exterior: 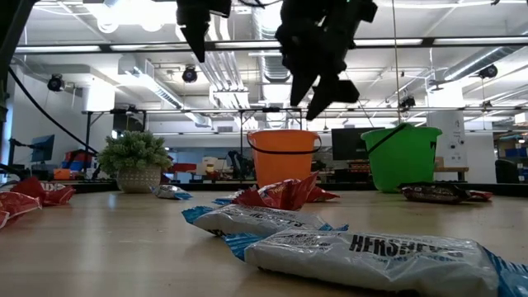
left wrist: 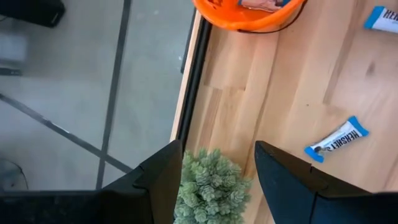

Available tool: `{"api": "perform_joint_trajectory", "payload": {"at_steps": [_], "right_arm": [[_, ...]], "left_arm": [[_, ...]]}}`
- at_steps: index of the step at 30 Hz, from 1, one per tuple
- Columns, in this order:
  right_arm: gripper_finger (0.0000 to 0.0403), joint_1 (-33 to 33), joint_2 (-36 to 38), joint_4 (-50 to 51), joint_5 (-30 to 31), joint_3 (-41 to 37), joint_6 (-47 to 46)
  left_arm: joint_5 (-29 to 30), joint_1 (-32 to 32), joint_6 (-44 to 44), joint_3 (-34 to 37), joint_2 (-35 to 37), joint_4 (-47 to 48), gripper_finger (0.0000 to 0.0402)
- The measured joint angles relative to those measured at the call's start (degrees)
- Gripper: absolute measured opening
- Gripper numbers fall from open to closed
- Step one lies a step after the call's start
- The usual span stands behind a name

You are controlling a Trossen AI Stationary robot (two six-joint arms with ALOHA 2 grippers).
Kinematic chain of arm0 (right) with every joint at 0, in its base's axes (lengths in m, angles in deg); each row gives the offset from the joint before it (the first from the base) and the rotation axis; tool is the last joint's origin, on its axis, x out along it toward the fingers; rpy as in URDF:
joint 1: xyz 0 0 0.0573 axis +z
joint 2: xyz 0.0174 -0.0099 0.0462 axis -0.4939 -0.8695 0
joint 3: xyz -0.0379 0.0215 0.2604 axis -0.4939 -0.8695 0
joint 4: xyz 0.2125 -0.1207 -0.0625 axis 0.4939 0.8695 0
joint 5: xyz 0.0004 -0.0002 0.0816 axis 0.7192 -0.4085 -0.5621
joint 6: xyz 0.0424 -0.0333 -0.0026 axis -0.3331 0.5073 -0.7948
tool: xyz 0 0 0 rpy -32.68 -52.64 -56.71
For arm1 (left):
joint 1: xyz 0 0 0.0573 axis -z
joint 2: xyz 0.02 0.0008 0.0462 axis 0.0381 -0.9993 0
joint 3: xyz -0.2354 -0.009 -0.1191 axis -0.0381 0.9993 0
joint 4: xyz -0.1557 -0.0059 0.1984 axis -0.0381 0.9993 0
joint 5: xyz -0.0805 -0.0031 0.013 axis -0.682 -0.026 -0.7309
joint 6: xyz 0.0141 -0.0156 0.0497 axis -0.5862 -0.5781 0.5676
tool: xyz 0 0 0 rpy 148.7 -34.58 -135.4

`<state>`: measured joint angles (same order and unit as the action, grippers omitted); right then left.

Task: Organize candy in baskets
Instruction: Put the red chocolate into the black bucket

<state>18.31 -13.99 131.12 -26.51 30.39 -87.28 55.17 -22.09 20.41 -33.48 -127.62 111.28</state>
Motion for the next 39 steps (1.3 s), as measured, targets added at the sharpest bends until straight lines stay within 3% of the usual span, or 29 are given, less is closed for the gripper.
{"api": "perform_joint_trajectory", "payload": {"at_steps": [21,39], "right_arm": [[0.0206,0.91,-12.22,0.48,1.66,0.07,-4.50],[0.0205,0.91,-18.49,0.33,2.18,0.09,-4.44]], "left_arm": [[0.02,0.00,2.51,0.00,0.07,0.94,0.0185],[0.02,0.00,2.53,-0.01,0.09,1.10,0.0185]]}}
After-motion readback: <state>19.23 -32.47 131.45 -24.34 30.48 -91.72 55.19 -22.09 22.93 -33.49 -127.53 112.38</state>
